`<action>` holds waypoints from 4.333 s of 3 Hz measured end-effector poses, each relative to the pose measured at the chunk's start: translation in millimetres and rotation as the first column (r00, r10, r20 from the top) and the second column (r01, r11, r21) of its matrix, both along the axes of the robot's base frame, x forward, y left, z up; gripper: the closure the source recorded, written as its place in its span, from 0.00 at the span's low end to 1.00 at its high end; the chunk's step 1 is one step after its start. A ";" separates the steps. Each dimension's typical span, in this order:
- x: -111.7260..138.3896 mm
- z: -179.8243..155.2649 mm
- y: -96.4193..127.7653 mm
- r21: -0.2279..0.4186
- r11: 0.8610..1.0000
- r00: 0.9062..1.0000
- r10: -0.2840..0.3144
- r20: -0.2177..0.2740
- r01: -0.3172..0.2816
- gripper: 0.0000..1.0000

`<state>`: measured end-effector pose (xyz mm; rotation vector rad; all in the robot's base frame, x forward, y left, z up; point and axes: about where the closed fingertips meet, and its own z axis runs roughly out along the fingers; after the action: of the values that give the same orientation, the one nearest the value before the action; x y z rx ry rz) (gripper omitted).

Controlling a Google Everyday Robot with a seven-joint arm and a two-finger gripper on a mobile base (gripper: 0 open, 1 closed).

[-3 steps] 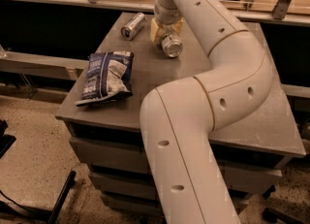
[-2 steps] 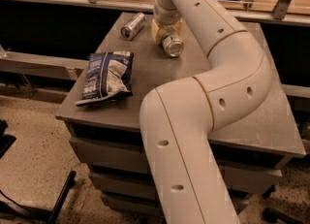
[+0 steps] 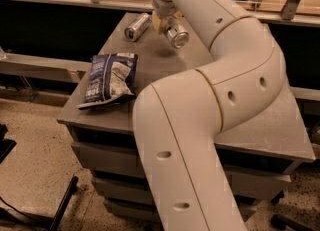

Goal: Place 7up can upright

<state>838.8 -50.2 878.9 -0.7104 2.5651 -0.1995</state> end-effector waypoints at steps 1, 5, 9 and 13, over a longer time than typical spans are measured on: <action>-13.8 38.7 -1.1 0.043 0.990 0.985 0.128 0.115 -0.134 1.00; -50.4 47.9 -20.5 0.248 0.897 0.921 0.310 0.235 -0.365 1.00; -100.3 145.3 -13.3 0.447 0.356 0.563 0.375 0.736 -0.821 1.00; -136.1 125.5 -87.1 0.451 0.319 0.545 0.349 0.762 -0.834 1.00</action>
Offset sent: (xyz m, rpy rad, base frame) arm -0.0838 -0.0402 0.0991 0.5822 -0.2934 0.4784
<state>702.7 -137.2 1004.4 -1.0223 1.3547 0.8677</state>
